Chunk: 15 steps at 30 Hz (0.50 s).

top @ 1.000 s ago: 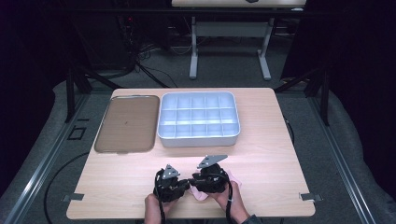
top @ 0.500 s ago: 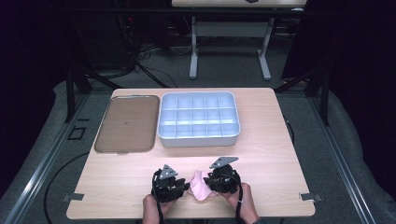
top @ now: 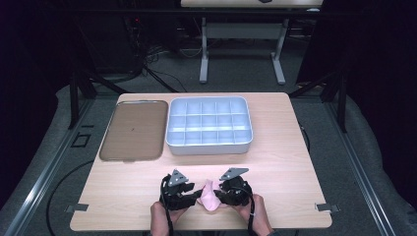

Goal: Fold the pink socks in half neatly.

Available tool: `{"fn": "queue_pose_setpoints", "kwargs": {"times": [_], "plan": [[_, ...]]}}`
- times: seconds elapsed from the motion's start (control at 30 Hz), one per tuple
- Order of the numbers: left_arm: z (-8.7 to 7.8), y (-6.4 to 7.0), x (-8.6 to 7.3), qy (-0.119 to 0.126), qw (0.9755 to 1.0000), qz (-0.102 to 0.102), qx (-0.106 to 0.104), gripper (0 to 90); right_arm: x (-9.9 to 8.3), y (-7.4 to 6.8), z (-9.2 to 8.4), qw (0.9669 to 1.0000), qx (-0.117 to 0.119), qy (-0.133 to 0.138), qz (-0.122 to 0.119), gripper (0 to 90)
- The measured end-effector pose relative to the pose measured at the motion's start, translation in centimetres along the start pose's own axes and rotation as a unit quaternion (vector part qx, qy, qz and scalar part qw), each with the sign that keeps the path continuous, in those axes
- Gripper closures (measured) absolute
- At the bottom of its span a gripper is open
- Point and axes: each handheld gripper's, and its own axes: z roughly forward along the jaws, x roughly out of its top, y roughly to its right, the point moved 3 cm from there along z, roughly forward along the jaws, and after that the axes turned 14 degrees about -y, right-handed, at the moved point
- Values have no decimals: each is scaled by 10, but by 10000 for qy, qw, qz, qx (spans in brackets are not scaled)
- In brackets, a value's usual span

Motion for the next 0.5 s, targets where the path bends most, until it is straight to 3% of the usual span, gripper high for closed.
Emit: {"fn": "queue_pose_setpoints", "kwargs": {"times": [0.23, 0.5], "plan": [[9, -2, -6, -81, 10000, 12, -26, 660, -13, 14, -22, 9981, 22, 479, 395, 623], [11, -1, -10, -63, 10000, 9, -23, 735, -41, 46, -46, 9938, -305, 490, 947, 619]]}}
